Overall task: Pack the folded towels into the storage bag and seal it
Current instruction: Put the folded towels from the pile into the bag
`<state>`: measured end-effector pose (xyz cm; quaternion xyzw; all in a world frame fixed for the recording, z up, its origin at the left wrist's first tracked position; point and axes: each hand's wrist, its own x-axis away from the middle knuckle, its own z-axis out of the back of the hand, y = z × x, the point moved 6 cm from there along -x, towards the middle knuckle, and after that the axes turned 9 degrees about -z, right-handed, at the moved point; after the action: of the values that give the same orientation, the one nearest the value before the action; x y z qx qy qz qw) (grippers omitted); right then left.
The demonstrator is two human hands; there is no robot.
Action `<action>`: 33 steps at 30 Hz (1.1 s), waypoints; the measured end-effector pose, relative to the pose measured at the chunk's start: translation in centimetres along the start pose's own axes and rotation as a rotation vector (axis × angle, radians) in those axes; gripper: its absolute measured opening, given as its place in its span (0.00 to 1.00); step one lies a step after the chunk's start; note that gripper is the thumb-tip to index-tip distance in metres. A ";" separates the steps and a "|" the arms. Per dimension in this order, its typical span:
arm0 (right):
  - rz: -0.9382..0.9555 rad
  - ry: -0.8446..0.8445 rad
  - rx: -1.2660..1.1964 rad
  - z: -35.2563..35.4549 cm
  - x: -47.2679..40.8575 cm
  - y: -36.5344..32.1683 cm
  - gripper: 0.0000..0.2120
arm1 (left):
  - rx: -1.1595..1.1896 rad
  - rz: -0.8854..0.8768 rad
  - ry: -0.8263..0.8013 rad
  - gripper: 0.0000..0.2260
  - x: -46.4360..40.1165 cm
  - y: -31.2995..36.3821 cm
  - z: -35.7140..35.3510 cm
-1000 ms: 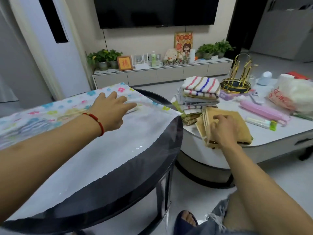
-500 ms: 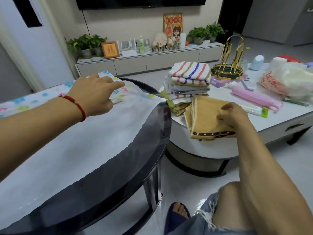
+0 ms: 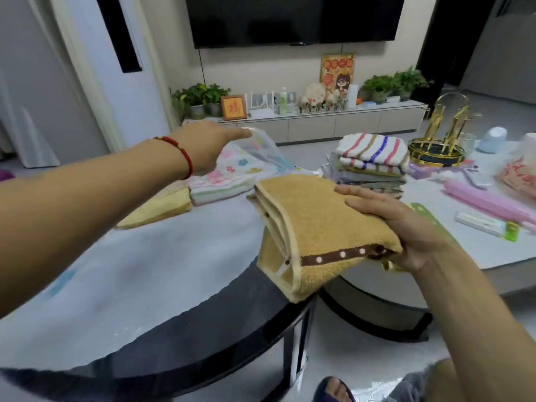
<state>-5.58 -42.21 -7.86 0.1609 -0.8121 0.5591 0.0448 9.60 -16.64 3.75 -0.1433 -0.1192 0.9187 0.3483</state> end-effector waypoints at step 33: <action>0.096 0.223 -0.270 -17.2 -21.2 7.1 0.28 | 0.014 -0.060 -0.053 0.41 0.9 -4.5 4.4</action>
<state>10.34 -19.56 -13.14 0.0514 -0.8765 0.4608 0.1293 10.14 -13.23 9.15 -0.1128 -0.1263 0.9120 0.3735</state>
